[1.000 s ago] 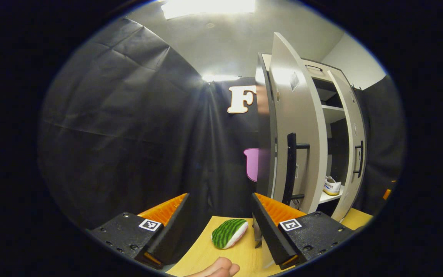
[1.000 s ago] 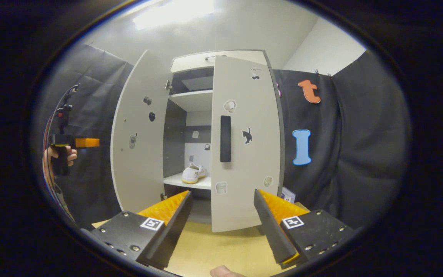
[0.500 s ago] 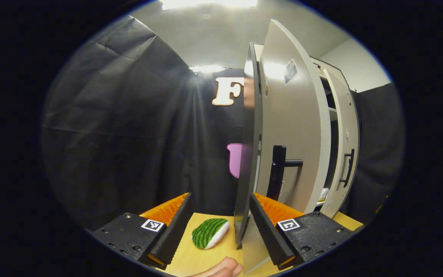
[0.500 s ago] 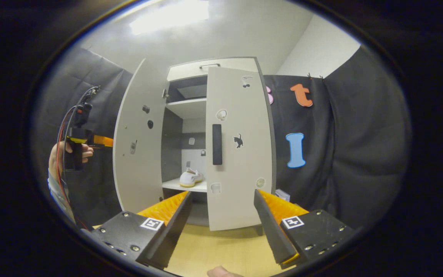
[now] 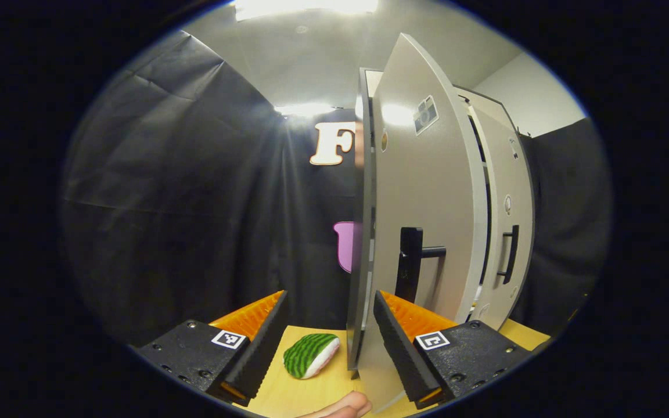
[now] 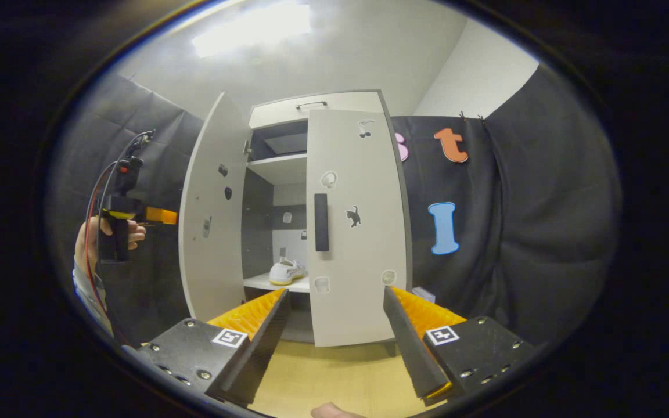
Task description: Grab one shoe with the right hand and put it into the shoe cabinet, grab the other shoe with the left hand and put it into the shoe cabinet; then close the right door with the right hand and the left door with the left hand.
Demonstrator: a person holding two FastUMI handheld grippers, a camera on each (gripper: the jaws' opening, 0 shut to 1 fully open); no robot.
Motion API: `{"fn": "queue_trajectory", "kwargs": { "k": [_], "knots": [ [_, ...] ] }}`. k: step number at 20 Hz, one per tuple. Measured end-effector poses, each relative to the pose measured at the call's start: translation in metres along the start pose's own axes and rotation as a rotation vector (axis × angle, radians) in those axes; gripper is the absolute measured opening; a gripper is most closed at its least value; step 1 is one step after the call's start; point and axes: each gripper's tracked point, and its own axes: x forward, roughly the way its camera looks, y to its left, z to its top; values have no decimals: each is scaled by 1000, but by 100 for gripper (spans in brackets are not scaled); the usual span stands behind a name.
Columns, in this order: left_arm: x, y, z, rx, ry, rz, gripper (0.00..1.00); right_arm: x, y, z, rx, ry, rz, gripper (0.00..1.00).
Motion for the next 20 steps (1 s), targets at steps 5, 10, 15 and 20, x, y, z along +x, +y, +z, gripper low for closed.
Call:
{"fn": "queue_trajectory", "kwargs": {
  "k": [5,10,15,20],
  "knots": [
    [4,-46,-3,-19,14,-85,91,7,-10,-5,-10,18,-27,94],
    [19,-87,-12,-62,44,-145,86,10,-19,-11,4,40,-37,94],
    [28,-142,-38,-122,149,-257,94,0,-31,-4,-1,33,-72,94],
    [17,-140,-44,-29,113,-194,95,1,-35,-6,-29,48,-90,94]
  ]
}}
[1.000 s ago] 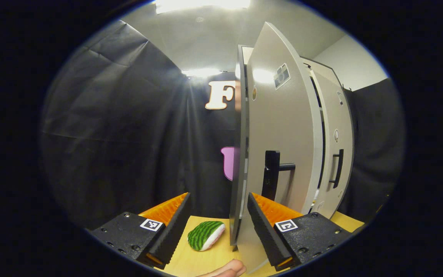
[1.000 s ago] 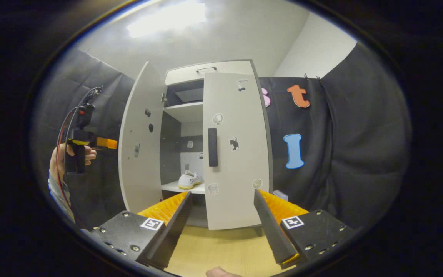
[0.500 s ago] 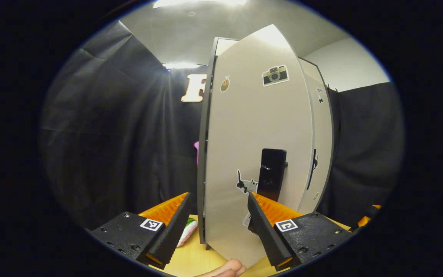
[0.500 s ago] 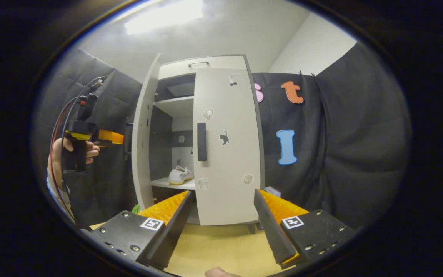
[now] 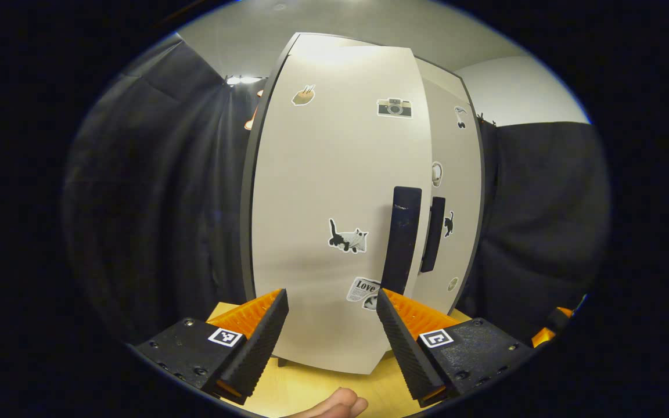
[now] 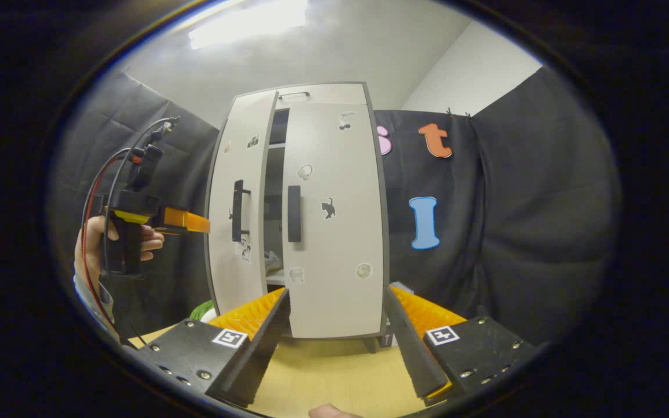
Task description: Grab one shoe with the right hand and put it into the shoe cabinet, grab the other shoe with the left hand and put it into the shoe cabinet; then close the right door with the right hand and the left door with the left hand.
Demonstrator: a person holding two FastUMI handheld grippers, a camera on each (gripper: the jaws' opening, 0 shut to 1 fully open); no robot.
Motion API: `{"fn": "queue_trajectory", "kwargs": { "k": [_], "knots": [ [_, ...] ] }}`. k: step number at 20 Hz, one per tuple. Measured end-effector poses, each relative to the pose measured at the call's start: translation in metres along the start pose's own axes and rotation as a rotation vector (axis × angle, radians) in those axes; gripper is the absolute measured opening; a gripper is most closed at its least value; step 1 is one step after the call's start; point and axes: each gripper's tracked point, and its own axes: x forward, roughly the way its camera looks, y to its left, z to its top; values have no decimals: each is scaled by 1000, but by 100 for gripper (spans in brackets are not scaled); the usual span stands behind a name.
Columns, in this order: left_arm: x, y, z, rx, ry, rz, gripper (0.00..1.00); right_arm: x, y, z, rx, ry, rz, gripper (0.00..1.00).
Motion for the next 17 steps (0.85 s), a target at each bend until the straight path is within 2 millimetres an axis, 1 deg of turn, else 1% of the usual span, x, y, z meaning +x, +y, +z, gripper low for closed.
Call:
{"fn": "queue_trajectory", "kwargs": {
  "k": [3,5,6,7,8,9,10,11,12,17],
  "knots": [
    [-15,2,1,25,-27,25,95,0,5,2,4,3,5,94],
    [-26,1,7,23,-59,30,95,-2,8,3,-1,1,9,94],
    [-32,1,9,21,-69,32,92,-4,9,3,-4,1,10,94],
    [-36,0,10,19,-81,29,92,-4,10,5,-7,-2,12,94],
    [-38,-1,10,6,-85,29,96,-2,10,6,-9,0,7,94],
    [-46,-2,12,4,-100,31,96,0,10,7,-7,6,1,94],
    [-53,-1,11,10,-104,34,92,2,12,7,-2,10,4,96],
    [-65,-1,8,18,-106,41,96,4,16,7,5,16,10,96],
    [-73,-1,7,22,-109,47,96,5,19,9,5,20,16,96],
    [-97,1,-8,24,-106,95,96,15,25,12,-65,69,5,96]
  ]
}}
